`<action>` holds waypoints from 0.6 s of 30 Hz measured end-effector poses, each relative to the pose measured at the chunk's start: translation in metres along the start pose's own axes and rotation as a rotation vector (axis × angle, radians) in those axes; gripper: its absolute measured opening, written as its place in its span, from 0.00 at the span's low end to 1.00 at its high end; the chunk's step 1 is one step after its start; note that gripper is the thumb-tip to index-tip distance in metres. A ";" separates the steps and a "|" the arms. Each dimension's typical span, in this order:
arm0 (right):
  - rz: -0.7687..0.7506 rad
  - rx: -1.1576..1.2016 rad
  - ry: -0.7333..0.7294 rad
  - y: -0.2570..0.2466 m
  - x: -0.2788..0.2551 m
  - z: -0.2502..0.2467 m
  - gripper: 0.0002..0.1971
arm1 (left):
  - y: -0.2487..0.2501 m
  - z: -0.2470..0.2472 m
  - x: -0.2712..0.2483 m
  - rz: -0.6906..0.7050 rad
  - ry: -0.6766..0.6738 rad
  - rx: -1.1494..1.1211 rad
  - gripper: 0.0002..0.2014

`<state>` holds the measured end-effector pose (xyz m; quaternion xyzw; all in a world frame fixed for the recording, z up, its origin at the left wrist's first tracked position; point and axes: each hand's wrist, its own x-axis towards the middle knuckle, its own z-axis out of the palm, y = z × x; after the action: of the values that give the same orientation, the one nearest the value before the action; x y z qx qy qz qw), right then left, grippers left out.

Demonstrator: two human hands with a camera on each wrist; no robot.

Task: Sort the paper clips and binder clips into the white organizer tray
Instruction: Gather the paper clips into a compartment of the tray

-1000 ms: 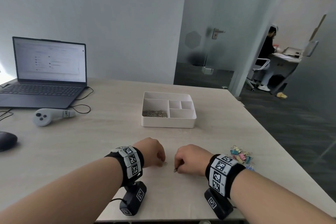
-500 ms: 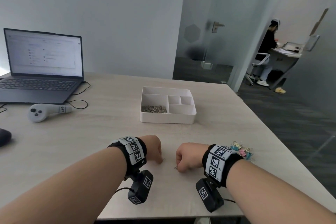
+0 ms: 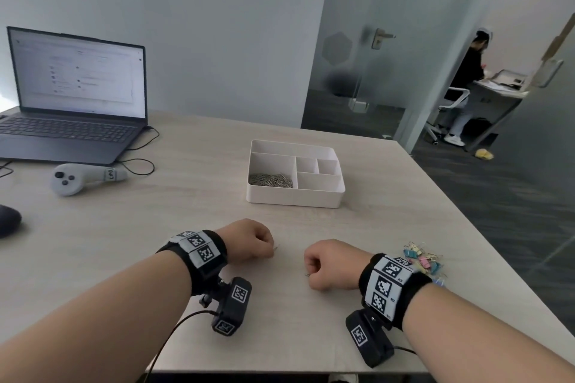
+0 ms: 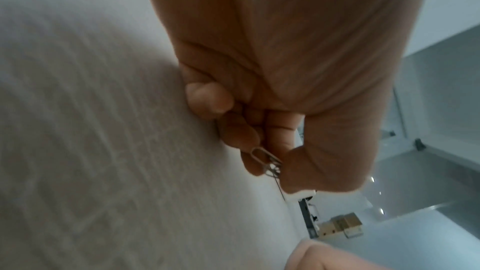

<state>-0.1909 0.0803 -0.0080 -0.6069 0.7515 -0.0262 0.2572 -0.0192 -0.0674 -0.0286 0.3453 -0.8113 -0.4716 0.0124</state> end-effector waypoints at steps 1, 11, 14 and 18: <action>0.007 0.030 0.020 0.001 0.001 -0.002 0.04 | -0.002 -0.002 0.000 -0.006 0.004 -0.062 0.05; 0.070 0.482 0.224 0.012 0.036 -0.009 0.06 | -0.006 -0.016 0.010 0.058 0.130 -0.332 0.07; 0.039 0.597 0.345 0.008 0.057 -0.020 0.08 | -0.004 -0.029 0.023 0.077 0.273 -0.373 0.08; 0.015 0.677 0.514 -0.003 0.088 -0.044 0.07 | 0.002 -0.053 0.050 0.124 0.508 -0.312 0.05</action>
<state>-0.2176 -0.0137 -0.0003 -0.4565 0.7447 -0.4198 0.2465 -0.0399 -0.1349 -0.0131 0.3959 -0.7194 -0.4877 0.2964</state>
